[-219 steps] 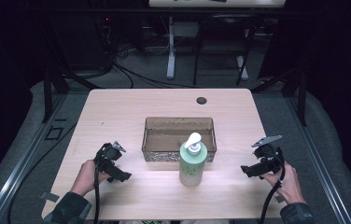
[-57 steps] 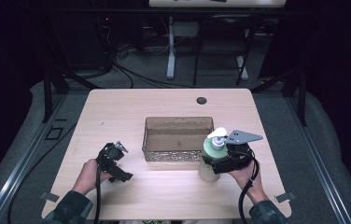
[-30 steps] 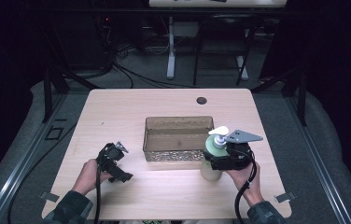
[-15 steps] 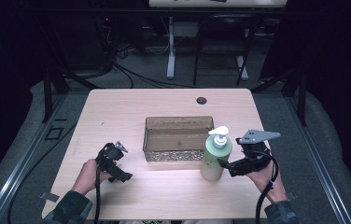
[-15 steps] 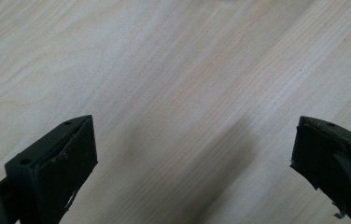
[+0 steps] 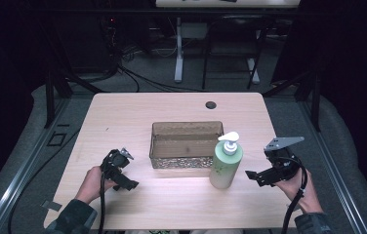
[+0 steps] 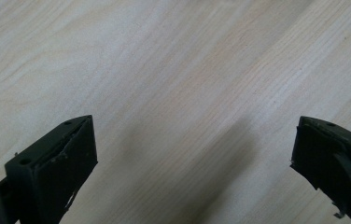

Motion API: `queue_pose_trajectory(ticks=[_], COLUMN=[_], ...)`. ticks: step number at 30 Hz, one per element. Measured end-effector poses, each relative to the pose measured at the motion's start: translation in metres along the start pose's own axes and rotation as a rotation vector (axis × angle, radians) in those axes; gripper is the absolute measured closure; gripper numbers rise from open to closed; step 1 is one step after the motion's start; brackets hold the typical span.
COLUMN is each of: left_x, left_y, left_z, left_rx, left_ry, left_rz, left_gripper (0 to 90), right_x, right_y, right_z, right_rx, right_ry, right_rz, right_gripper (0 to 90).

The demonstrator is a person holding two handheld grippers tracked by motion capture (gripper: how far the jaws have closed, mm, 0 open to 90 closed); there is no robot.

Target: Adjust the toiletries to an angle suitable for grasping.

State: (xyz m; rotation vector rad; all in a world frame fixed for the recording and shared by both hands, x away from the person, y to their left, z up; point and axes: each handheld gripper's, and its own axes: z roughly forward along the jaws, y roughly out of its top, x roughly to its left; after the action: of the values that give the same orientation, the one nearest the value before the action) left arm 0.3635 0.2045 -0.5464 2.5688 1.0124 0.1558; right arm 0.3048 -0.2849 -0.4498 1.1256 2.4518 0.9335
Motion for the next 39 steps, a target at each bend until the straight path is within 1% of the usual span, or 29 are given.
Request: queue_pose_trajectory(ticks=[1,2,5,9,10,11,13,14,19,23,24,26,27,29,30,32,33,35,36,37,39], left_x=[0.0,0.0,0.001,0.0,0.0,0.0,0.0,0.0,0.0,0.0,0.0,0.0,0.0,-0.001,-0.001,-0.001,-0.001,-0.001,0.0,0.0,0.0], left_y=[0.0,0.0,0.0,0.0,-0.001,-0.001,-0.001,-0.001,-0.001,0.0,0.0,0.0,0.0,0.0,0.0,0.0,0.0,0.0,0.0,0.0,-0.001], left_z=[0.0,0.0,0.0,0.0,0.0,0.0,-0.001,-0.001,-0.001,0.0,0.001,0.001,0.001,0.001,0.001,0.001,0.001,0.001,0.001,0.0,0.0], left_rx=[-0.001,-0.001,0.0,0.0,0.001,0.002,0.002,0.002,0.002,0.007,0.006,0.006,0.006,0.005,0.006,0.006,0.007,0.007,0.008,0.008,0.005], left_ry=[-0.001,-0.001,0.0,0.003,0.004,0.004,0.006,0.005,0.005,0.003,0.003,0.002,0.001,0.002,0.002,0.002,0.002,0.001,0.002,0.004,0.01], left_rz=[-0.003,-0.003,-0.003,-0.004,-0.005,-0.005,-0.004,-0.002,-0.003,0.0,0.001,0.003,0.003,0.004,0.004,0.004,0.005,0.002,0.001,0.0,0.002], left_gripper=[0.0,0.0,0.1,0.0,0.0,0.0,0.0,0.0,0.0,0.0,0.0,0.0,0.0,0.0,0.0,0.0,0.0,0.0,0.0,0.0,0.0], right_x=[-0.001,-0.001,-0.005,-0.009,-0.01,-0.01,-0.011,-0.012,-0.015,-0.02,-0.021,-0.022,-0.023,-0.023,-0.024,-0.024,-0.024,-0.024,-0.024,-0.025,-0.025], right_y=[-0.001,-0.001,-0.004,0.0,0.001,0.003,0.005,0.01,0.022,0.032,0.035,0.039,0.041,0.046,0.048,0.053,0.055,0.059,0.061,0.063,0.066], right_z=[0.001,0.001,0.001,-0.002,-0.004,-0.005,-0.006,-0.01,-0.018,-0.022,-0.023,-0.025,-0.026,-0.028,-0.03,-0.032,-0.033,-0.034,-0.034,-0.034,-0.034], right_rx=[0.019,0.019,0.059,0.075,0.087,0.098,0.105,0.112,0.151,0.176,0.186,0.201,0.208,0.199,0.197,0.188,0.194,0.197,0.207,0.212,0.23], right_ry=[-0.001,-0.001,-0.008,-0.014,-0.018,-0.025,-0.032,-0.03,-0.023,-0.011,-0.015,-0.005,-0.009,-0.008,-0.02,-0.02,-0.024,-0.011,-0.018,-0.012,-0.014], right_rz=[-0.01,-0.01,-0.012,-0.02,-0.017,-0.026,-0.025,-0.033,-0.06,-0.079,-0.083,-0.095,-0.099,-0.118,-0.119,-0.126,-0.128,-0.14,-0.141,-0.153,-0.157], right_gripper=[0.0,0.0,0.0,0.0,0.0,0.0,0.0,0.0,0.0,0.0,0.0,0.0,0.0,0.0,0.0,0.0,0.0,0.0,0.0,0.0,0.0])
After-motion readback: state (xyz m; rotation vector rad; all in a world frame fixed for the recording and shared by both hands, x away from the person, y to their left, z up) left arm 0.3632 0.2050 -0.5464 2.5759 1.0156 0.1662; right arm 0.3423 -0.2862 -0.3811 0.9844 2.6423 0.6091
